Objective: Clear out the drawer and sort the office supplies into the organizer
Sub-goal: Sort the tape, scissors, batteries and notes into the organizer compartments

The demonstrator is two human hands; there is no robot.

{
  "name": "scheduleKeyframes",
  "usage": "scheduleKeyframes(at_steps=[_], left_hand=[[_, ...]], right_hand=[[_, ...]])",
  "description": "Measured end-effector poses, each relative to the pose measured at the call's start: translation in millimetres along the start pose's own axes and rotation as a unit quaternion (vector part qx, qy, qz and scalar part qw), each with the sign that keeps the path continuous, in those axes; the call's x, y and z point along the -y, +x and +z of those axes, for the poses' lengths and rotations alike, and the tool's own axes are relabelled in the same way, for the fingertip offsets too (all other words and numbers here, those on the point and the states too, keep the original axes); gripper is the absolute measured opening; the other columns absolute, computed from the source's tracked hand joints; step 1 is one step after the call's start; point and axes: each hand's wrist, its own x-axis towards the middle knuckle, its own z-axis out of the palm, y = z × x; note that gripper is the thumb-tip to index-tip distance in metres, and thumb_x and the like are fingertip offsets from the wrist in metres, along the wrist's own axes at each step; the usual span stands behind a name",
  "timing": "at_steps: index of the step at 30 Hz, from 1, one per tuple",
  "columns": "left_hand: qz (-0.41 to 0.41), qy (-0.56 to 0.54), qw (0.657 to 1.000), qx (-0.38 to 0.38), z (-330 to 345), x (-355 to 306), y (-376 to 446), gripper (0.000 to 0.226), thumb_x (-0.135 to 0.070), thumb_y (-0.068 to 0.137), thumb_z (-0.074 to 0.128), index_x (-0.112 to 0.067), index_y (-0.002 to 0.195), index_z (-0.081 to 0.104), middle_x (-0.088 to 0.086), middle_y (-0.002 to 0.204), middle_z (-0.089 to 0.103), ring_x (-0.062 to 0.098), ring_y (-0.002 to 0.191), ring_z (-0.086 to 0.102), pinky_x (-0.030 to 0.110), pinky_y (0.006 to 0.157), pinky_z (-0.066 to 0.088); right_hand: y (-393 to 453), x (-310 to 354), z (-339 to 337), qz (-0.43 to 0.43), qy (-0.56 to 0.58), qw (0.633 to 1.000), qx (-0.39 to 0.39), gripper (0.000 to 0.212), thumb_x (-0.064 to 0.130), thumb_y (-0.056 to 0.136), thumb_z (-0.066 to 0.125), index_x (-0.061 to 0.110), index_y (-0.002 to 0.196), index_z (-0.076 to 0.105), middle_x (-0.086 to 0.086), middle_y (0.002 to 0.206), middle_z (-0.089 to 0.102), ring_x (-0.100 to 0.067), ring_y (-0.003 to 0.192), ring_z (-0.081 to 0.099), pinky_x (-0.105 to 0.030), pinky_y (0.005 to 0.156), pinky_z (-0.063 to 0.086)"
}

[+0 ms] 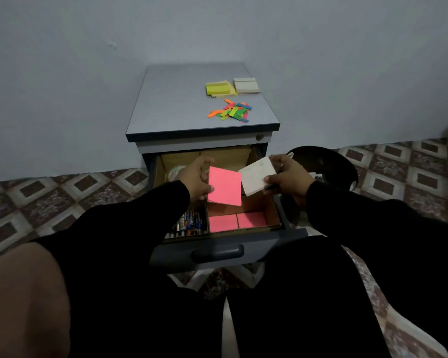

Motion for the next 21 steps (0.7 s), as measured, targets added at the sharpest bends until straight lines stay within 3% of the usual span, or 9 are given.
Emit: scheduleKeyframes(at_steps=[3,7,11,14,18,21], left_hand=[[-0.025,-0.061,0.998,0.015,12.2,6.0,-0.3,0.073,0.018,0.078,0.059,-0.026,0.134,0.042,0.004,0.08,0.045,0.023,0.076,0.054,0.033,0.058,0.052],[-0.05,-0.094,0.994,0.027,30.6,21.8,5.9,0.055,0.02,0.076,0.06,-0.019,0.113,0.048,0.006,0.077,0.046,0.025,0.071,0.057,0.043,0.063,0.056],[-0.081,-0.136,0.986,0.043,49.3,36.3,12.3,0.049,0.023,0.075,0.058,-0.02,0.097,0.048,0.007,0.072,0.045,0.023,0.062,0.055,0.039,0.056,0.053],[-0.091,-0.165,0.98,0.068,61.8,44.4,17.0,0.051,0.026,0.075,0.055,-0.023,0.088,0.047,0.009,0.067,0.042,0.023,0.056,0.05,0.033,0.049,0.048],[-0.105,-0.18,0.975,0.082,75.3,47.8,21.5,0.047,0.027,0.077,0.051,-0.016,0.096,0.046,0.011,0.065,0.043,0.023,0.055,0.049,0.026,0.038,0.048],[-0.114,-0.159,0.978,0.07,85.9,45.4,26.6,0.047,0.026,0.078,0.05,-0.013,0.103,0.045,0.01,0.066,0.045,0.022,0.057,0.051,0.034,0.052,0.052]], right_hand=[[3.3,-8.2,-7.6,0.016,0.02,1.0,-0.012,0.052,-0.016,0.085,0.051,0.006,0.131,0.039,-0.022,0.124,0.05,-0.042,0.107,0.057,-0.034,0.051,0.056],[3.8,-18.5,-18.6,0.024,0.021,0.999,-0.025,0.052,-0.015,0.086,0.05,0.006,0.132,0.037,-0.014,0.112,0.053,-0.036,0.099,0.059,-0.031,0.051,0.056],[6.3,-30.1,-26.8,0.019,0.042,0.998,-0.041,0.052,-0.017,0.086,0.048,0.002,0.133,0.036,-0.014,0.104,0.053,-0.027,0.076,0.059,-0.027,0.046,0.056],[7.8,-34.4,-31.8,0.022,0.045,0.998,-0.047,0.052,-0.015,0.087,0.049,0.004,0.134,0.036,-0.019,0.113,0.05,-0.026,0.077,0.059,-0.024,0.047,0.056],[12.6,-39.5,-35.0,0.029,0.053,0.996,-0.058,0.051,-0.014,0.087,0.05,0.006,0.132,0.037,-0.022,0.123,0.05,-0.031,0.093,0.06,-0.027,0.052,0.058],[16.2,-42.8,-34.0,0.039,0.064,0.995,-0.063,0.052,-0.014,0.087,0.05,0.006,0.133,0.036,-0.02,0.125,0.05,-0.026,0.088,0.06,-0.027,0.052,0.058]])
